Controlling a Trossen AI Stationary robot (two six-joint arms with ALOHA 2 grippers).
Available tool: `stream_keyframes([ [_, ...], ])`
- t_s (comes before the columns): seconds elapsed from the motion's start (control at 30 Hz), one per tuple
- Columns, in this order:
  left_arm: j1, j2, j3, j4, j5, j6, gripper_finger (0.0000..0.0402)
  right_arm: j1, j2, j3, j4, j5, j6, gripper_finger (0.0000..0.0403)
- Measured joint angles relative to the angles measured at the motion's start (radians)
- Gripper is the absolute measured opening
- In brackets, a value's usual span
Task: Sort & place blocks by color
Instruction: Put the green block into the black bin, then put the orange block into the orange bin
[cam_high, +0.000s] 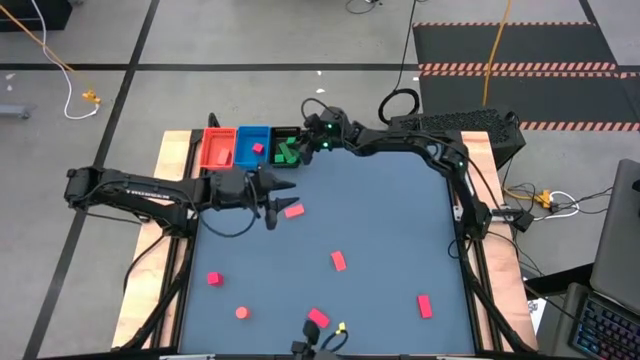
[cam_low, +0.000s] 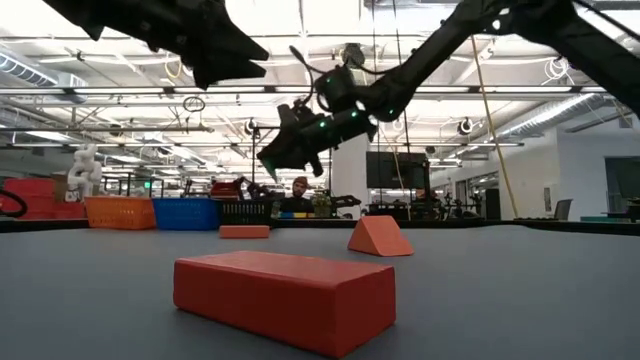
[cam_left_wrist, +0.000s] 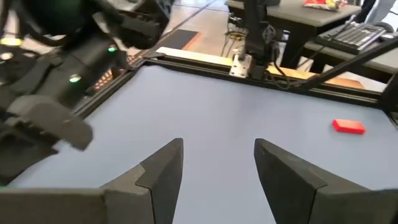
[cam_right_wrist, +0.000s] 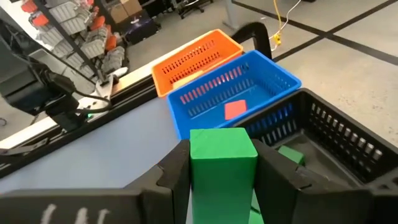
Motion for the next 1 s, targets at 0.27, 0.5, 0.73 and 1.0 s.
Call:
stream_keyframes([
  [0.27, -0.029, 0.001, 0.000, -0.030, 0.000, -0.010, 0.0200, 0.000, 0.040, 0.047, 0.005, 0.004, 0.000, 0.0124],
  [0.5, -0.032, 0.001, 0.000, -0.047, -0.004, -0.016, 0.0200, -0.002, 0.040, 0.048, 0.004, 0.059, 0.016, 0.0181],
  [0.73, -0.032, 0.001, 0.000, -0.049, -0.005, -0.015, 0.0200, 0.001, 0.040, 0.048, 0.007, 0.061, 0.016, 0.0223],
  [1.0, -0.032, 0.001, 0.000, -0.064, -0.005, -0.014, 0.0200, 0.001, 0.030, 0.047, -0.025, -0.028, 0.050, 0.0227],
])
